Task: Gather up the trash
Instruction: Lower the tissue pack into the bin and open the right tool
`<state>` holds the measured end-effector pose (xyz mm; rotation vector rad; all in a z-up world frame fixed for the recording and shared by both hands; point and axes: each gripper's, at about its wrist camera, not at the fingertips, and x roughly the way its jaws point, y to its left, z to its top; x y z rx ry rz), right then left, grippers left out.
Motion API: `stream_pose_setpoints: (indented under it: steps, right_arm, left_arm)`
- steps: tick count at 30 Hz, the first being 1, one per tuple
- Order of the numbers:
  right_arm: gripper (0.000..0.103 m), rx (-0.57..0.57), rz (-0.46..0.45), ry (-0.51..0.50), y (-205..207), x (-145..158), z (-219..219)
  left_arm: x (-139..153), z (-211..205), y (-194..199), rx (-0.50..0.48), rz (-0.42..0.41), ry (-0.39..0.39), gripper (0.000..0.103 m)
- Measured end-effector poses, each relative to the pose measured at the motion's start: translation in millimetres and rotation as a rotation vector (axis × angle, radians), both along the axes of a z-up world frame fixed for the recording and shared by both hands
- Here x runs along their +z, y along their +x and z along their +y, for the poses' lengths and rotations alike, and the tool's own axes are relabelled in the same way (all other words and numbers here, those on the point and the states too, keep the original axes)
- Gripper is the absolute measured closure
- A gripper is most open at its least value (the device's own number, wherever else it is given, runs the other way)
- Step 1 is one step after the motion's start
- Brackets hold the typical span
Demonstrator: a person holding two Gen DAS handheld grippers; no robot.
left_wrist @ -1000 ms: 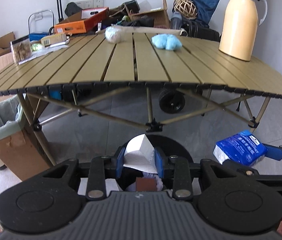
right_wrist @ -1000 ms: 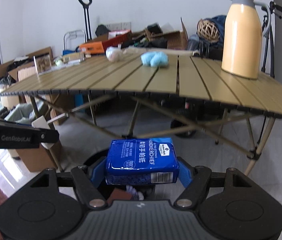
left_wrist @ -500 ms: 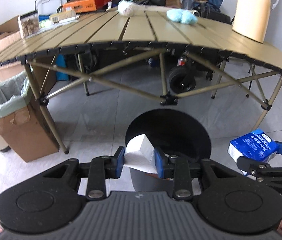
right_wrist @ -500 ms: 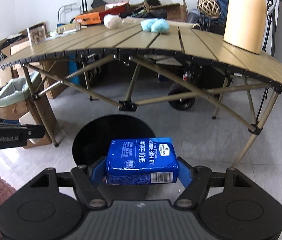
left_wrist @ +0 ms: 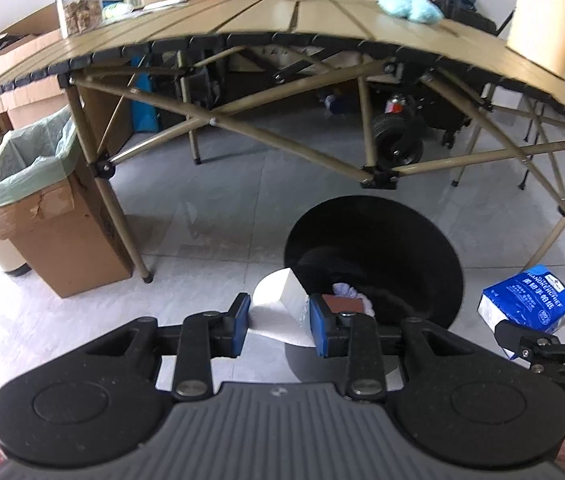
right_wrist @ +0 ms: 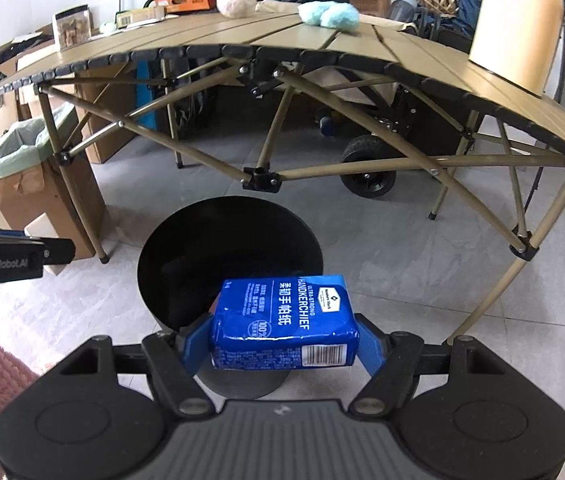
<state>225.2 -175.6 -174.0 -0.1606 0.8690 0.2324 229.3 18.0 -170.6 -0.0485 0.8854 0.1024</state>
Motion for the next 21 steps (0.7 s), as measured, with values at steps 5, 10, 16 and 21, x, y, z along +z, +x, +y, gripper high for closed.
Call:
stream_pose_setpoints:
  steps: [5, 10, 16, 21]
  right_arm:
    - [0.031, 0.026, 0.012, -0.013, 14.0, -5.8, 12.8]
    - [0.031, 0.030, 0.059, 0.018, 31.0, -13.5, 18.7]
    - [0.031, 0.042, 0.083, 0.017, 51.4, -24.2, 28.8]
    - [0.031, 0.055, 0.104, 0.014, 68.8, -33.0, 38.7]
  left_arm:
    - [-6.9, 6.9, 9.2, 0.035, 0.025, -0.004, 0.071]
    - [-16.1, 16.9, 19.3, 0.084, 0.069, -0.032, 0.071]
    - [-21.6, 20.5, 25.2, 0.115, 0.080, -0.020, 0.071]
    - [-25.6, 25.7, 32.0, 0.150, 0.094, -0.020, 0.071]
